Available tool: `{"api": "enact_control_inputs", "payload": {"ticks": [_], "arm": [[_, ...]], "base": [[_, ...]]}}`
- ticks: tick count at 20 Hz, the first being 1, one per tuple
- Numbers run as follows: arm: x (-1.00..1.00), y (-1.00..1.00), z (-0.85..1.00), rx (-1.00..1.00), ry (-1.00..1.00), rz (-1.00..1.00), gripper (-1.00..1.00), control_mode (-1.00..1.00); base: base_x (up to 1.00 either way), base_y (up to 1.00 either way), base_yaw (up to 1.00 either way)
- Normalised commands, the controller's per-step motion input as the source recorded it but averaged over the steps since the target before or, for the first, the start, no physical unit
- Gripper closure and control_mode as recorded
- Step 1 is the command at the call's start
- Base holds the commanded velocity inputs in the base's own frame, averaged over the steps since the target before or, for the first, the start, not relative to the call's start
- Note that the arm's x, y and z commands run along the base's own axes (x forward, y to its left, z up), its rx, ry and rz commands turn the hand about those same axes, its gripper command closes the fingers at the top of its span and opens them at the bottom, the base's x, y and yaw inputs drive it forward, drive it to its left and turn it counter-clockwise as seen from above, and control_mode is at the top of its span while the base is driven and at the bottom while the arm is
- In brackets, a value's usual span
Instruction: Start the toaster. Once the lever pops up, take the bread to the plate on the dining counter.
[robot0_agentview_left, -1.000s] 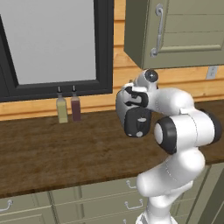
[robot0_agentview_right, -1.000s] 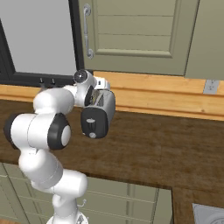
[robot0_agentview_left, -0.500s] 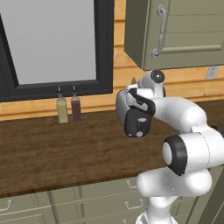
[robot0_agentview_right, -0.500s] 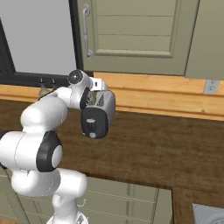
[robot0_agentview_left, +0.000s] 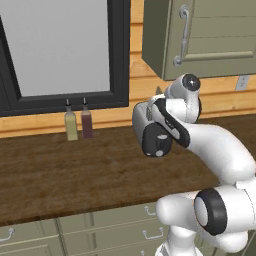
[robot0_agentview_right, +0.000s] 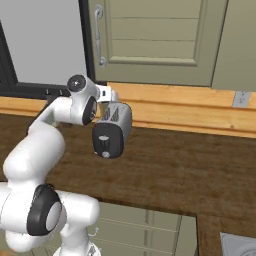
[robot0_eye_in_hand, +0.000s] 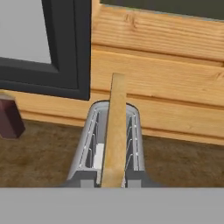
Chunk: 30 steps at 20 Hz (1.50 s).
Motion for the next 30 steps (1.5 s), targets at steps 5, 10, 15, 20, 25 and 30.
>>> {"api": "enact_control_inputs", "payload": {"ticks": [5,10,15,20,25,30], "arm": [[-0.81,-0.01,0.22,0.00,0.12,0.01,1.00,-1.00],[-0.99,0.00,0.00,0.00,0.03,0.00,1.00,-1.00],[-0.87,-0.04,0.00,0.00,0.00,0.00,1.00,-1.00],[-0.70,0.00,0.04,0.00,0.00,0.02,1.00,-1.00],[-0.51,0.00,0.05,0.00,0.00,0.03,1.00,-1.00],[-0.13,0.00,0.00,0.00,0.00,0.01,1.00,-1.00]], "base": [[0.00,0.00,0.00],[0.00,0.00,0.00],[0.00,0.00,0.00],[0.00,0.00,0.00],[0.00,0.00,0.00],[0.00,0.00,0.00]]}}
